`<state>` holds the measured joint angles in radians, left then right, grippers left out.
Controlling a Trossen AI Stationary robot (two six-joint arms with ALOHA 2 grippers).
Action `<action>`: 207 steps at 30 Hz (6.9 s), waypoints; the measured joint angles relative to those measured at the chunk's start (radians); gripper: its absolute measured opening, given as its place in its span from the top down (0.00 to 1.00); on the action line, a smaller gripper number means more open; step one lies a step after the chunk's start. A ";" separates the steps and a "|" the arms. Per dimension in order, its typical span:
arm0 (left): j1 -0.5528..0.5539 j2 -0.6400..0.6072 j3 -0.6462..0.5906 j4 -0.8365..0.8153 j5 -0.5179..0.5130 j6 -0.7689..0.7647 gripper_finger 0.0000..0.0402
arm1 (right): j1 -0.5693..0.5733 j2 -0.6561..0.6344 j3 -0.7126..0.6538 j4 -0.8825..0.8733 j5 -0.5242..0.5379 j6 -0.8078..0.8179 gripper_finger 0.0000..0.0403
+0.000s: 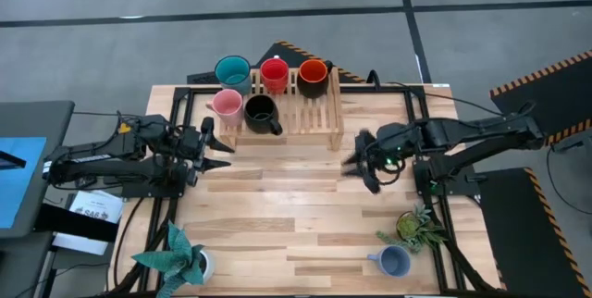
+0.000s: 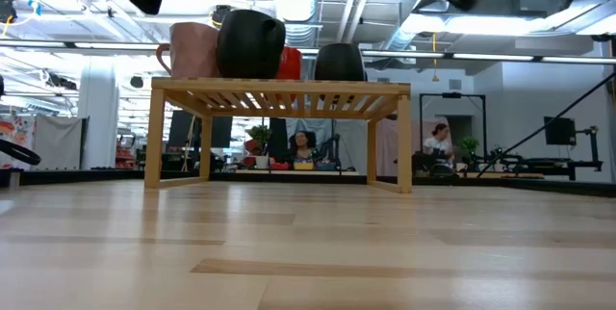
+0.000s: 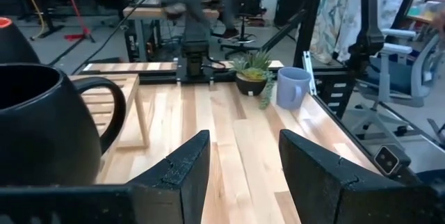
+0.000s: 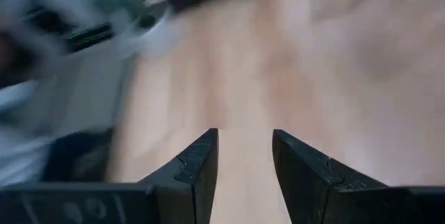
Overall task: Place coffee mugs
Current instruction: Put the light blue cup on the shelf aligned with the other black and orange cup, then return to Home Position
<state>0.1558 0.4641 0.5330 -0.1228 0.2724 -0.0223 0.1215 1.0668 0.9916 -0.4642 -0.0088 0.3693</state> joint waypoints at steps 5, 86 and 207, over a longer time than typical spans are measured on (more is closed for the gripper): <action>0.000 0.000 0.000 -0.002 -0.001 0.000 0.61 | 0.138 0.030 0.000 -0.261 -0.178 0.292 0.59; 0.000 0.000 0.000 -0.023 -0.025 0.062 0.61 | -0.374 0.818 1.126 -0.913 0.247 -0.109 0.90; 0.000 0.000 0.000 0.053 -0.130 0.089 0.61 | -0.282 0.513 1.020 -0.925 0.112 -0.357 0.63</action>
<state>0.1558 0.4641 0.5335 -0.0699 0.1425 0.0671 -0.1608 1.5801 2.0120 -1.3895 0.1028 0.0121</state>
